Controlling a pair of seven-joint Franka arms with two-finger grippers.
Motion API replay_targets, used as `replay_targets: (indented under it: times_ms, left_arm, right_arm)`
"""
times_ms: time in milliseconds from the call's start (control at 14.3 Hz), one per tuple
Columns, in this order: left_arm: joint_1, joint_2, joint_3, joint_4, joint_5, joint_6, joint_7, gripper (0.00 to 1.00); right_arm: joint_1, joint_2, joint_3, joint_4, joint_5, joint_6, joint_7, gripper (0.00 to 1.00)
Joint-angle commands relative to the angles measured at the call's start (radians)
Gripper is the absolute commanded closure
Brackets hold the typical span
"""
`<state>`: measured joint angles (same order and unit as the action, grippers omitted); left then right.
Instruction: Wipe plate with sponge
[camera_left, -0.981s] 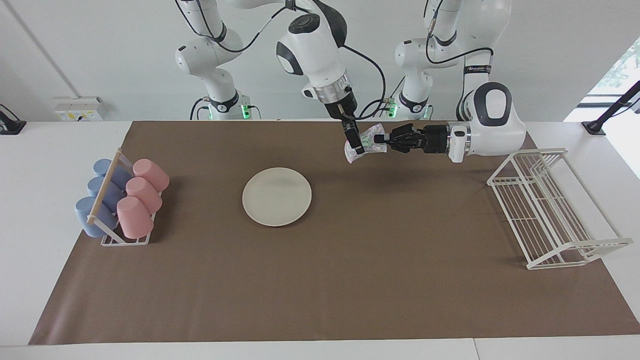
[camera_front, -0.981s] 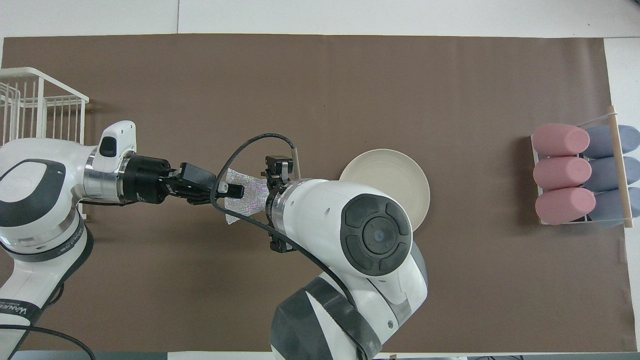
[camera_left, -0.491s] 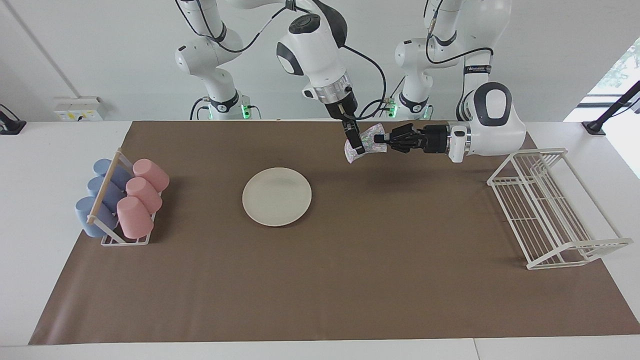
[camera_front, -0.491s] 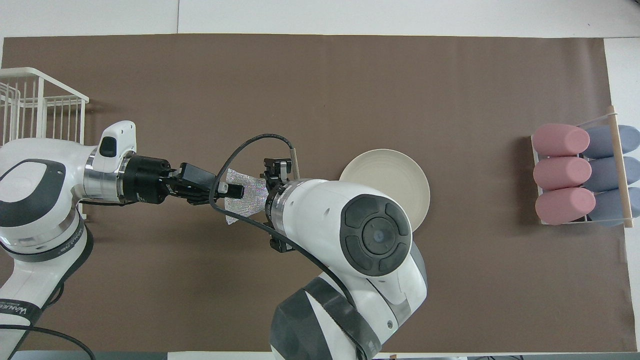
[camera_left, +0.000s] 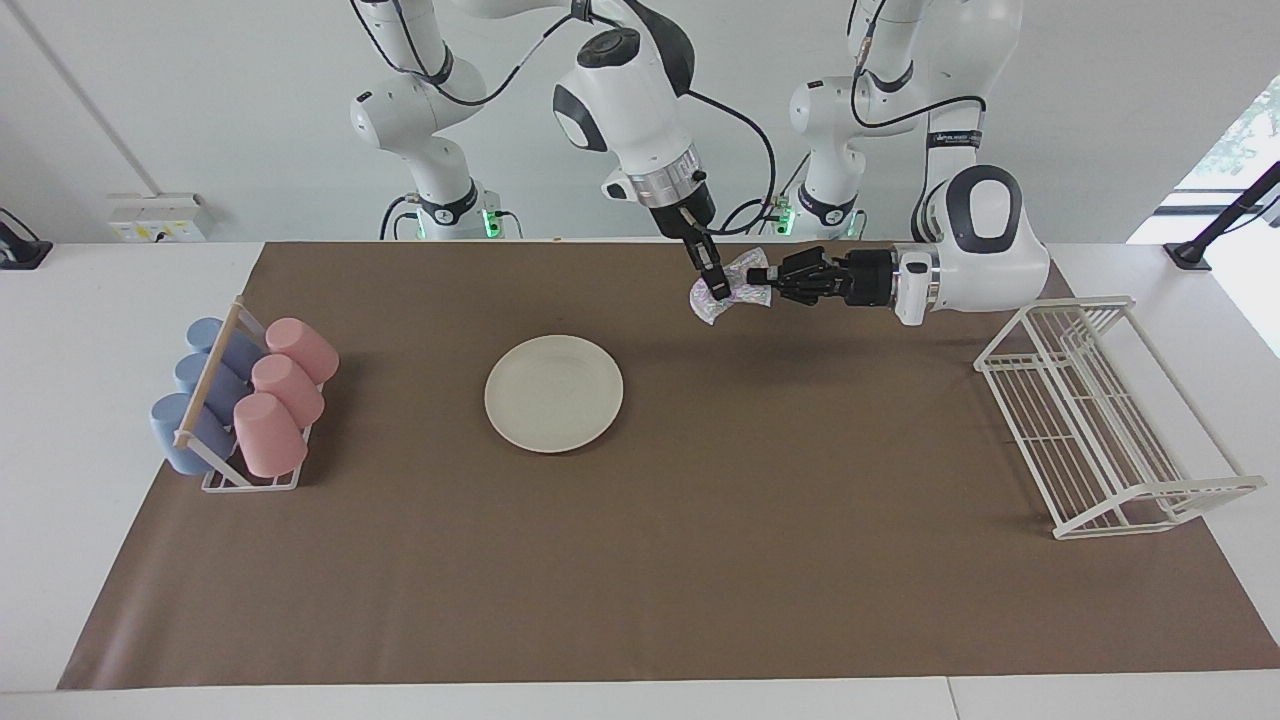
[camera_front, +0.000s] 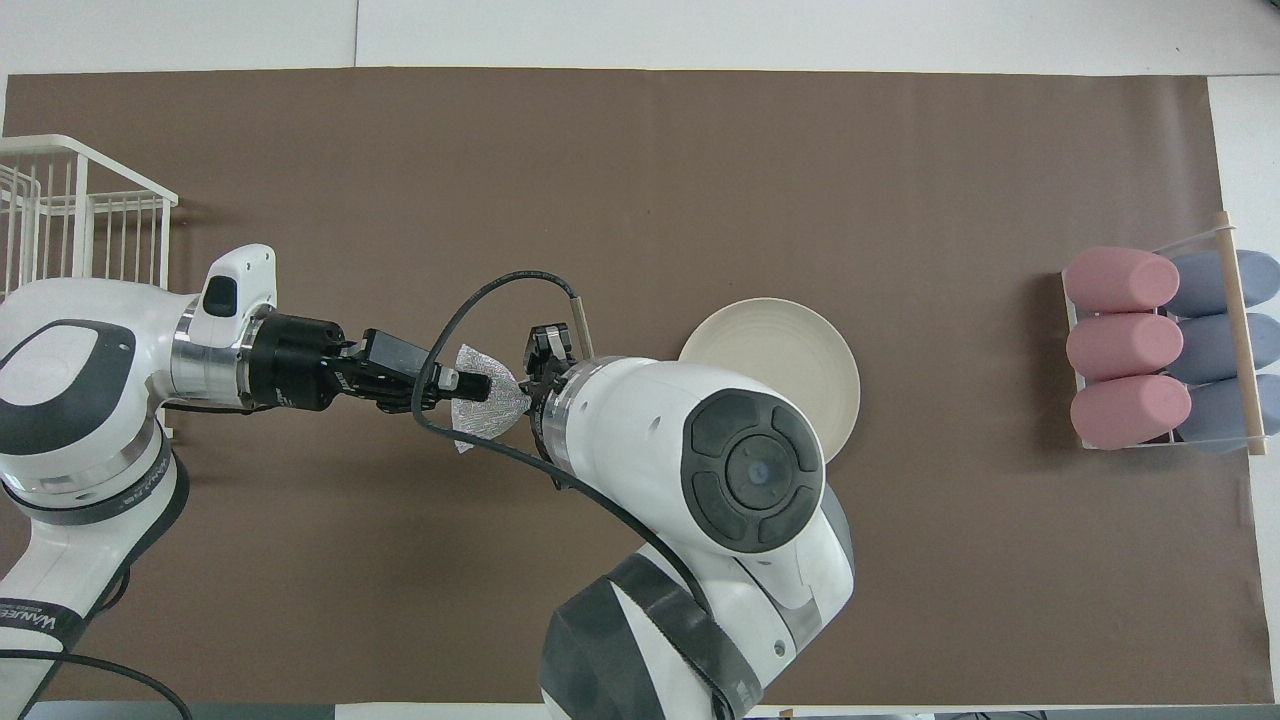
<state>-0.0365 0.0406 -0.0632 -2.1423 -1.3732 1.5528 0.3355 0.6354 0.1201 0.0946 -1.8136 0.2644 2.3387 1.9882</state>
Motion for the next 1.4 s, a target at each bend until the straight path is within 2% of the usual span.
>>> replay_targets:
  times_ms: [0,70,420,561,841,1191,1332]
  left_arm:
    - [-0.008,-0.030,0.016,-0.025,-0.012,-0.004,0.014,0.29]
    - [-0.008,-0.034,0.016,-0.027,-0.012,-0.004,0.014,0.00]
    - [-0.003,-0.038,0.017,-0.027,-0.010,-0.005,0.013,0.00]
    - [0.000,-0.038,0.017,-0.027,-0.006,-0.004,0.013,0.00]
    - [0.010,-0.036,0.020,-0.024,0.077,0.007,0.011,0.00]
    - [0.049,-0.027,0.020,0.021,0.394,0.019,0.010,0.00]
    - [0.064,-0.022,0.020,0.035,0.515,0.024,0.014,0.00]
  right_arm:
    - [0.001,0.000,-0.003,-0.010,0.007,0.007,-0.026,1.00]
    - [0.001,0.000,-0.003,-0.012,0.007,0.005,-0.028,1.00]
    - [-0.006,-0.013,-0.004,-0.016,-0.011,-0.030,-0.035,1.00]
    - [-0.037,-0.019,-0.004,-0.027,-0.047,-0.062,-0.119,1.00]
    - [-0.166,-0.065,-0.006,-0.195,-0.047,-0.050,-0.356,1.00]
    - [-0.333,-0.048,-0.004,-0.324,-0.047,0.033,-0.521,1.00]
    - [-0.339,-0.043,-0.004,-0.384,-0.047,0.083,-0.560,1.00]
